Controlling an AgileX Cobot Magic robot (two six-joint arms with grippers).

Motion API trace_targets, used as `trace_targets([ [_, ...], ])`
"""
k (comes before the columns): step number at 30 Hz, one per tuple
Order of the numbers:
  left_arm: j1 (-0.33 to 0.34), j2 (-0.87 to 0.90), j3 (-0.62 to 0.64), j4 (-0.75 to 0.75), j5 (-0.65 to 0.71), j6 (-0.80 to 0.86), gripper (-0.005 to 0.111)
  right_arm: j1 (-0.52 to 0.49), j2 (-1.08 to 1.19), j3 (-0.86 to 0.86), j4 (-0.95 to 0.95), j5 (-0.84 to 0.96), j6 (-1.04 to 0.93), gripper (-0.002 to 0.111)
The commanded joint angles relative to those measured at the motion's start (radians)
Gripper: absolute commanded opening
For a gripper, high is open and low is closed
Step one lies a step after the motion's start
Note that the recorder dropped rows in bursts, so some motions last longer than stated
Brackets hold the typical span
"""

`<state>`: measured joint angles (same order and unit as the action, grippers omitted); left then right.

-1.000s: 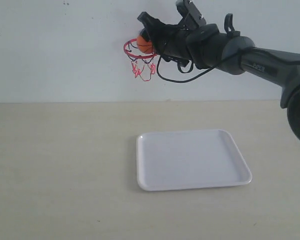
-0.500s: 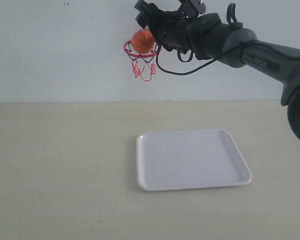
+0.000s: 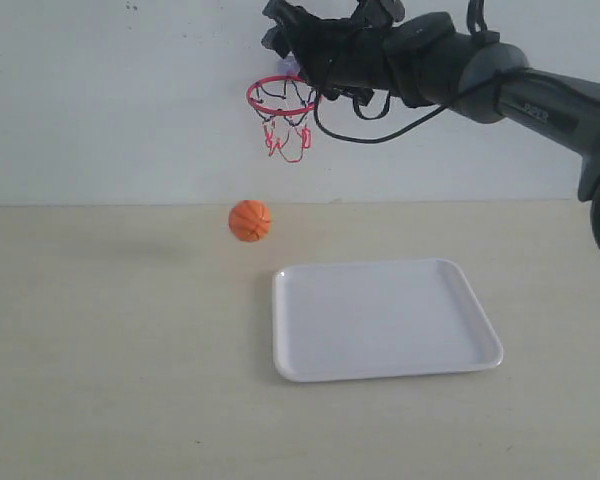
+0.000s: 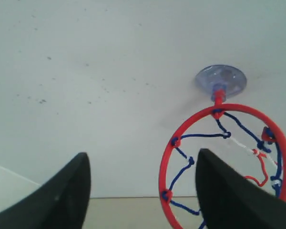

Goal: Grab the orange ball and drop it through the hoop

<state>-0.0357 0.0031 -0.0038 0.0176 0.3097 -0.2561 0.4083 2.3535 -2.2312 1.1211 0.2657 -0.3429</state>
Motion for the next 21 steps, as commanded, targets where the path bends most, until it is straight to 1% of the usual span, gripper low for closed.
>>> trace_targets([
  [1,0.003,-0.003,0.004,0.001,-0.004,-0.006,0.004,-0.052,-0.079,-0.007,-0.067,0.168,-0.064,0.035],
  [2,0.003,-0.003,0.004,0.001,-0.004,-0.006,0.004,-0.060,-0.094,-0.007,-0.087,0.199,-0.071,0.027],
  [4,0.003,-0.003,0.004,0.001,-0.004,-0.006,0.004,-0.075,-0.129,-0.007,-0.146,0.278,-0.084,0.004],
  [5,0.003,-0.003,0.004,0.001,-0.004,-0.006,0.004,-0.086,-0.145,-0.007,-0.176,0.318,-0.084,0.000],
  [9,0.003,-0.003,0.004,0.001,-0.004,-0.006,0.004,-0.120,-0.201,0.007,-0.285,0.454,-0.048,0.000],
  [12,0.003,-0.003,0.004,0.001,-0.004,-0.006,0.004,-0.147,-0.250,0.058,-0.359,0.514,0.002,0.000],
  [14,0.003,-0.003,0.004,0.001,-0.004,-0.006,0.004,-0.161,-0.298,0.125,-0.361,0.534,-0.007,0.000],
  [16,0.003,-0.003,0.004,0.001,-0.004,-0.006,0.004,-0.161,-0.358,0.205,-0.415,0.525,0.009,0.000],
  [21,0.003,-0.003,0.004,0.001,-0.004,-0.006,0.004,-0.158,-0.529,0.479,-0.416,0.481,-0.036,0.000],
])
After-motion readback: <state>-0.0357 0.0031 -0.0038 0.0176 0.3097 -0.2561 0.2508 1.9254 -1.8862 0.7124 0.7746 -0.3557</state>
